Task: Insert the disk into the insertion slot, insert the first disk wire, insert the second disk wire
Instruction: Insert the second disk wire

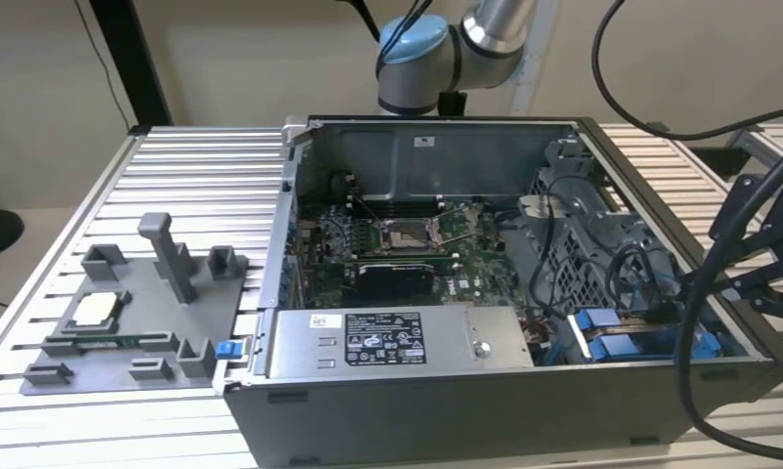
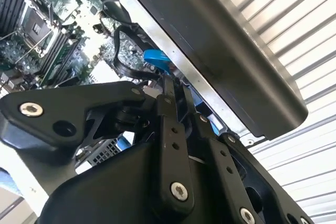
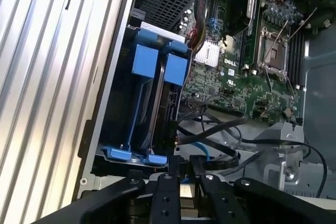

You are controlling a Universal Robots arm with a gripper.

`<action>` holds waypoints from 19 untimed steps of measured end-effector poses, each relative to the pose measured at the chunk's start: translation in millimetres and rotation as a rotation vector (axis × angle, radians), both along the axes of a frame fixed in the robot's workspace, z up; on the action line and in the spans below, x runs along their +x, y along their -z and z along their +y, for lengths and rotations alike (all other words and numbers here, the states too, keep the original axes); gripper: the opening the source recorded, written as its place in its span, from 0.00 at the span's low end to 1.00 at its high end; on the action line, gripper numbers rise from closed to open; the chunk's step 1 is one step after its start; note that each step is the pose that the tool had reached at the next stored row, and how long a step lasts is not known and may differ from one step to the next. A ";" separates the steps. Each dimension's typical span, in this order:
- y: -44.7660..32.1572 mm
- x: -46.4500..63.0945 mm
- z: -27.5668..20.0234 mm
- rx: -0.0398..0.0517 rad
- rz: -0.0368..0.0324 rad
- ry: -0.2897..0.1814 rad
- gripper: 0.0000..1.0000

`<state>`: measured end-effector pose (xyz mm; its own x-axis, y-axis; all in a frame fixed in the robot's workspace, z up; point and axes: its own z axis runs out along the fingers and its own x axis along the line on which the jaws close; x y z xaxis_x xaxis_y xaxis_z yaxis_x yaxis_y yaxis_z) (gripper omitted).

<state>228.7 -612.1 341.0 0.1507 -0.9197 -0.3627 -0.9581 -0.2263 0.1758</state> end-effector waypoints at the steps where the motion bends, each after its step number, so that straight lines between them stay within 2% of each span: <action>1: 0.2 0.0 -0.3 0.0006 0.0000 0.000 1.00; 13: 2.2 -0.1 -0.9 0.0008 0.0000 0.000 1.00; 14: 2.2 -0.1 -0.9 0.0008 0.0000 0.000 0.00; 19: 1.5 -0.2 -1.3 0.0019 0.0000 0.000 0.00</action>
<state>228.5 -613.4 339.5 0.1503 -0.9190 -0.3644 -0.9581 -0.2262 0.1755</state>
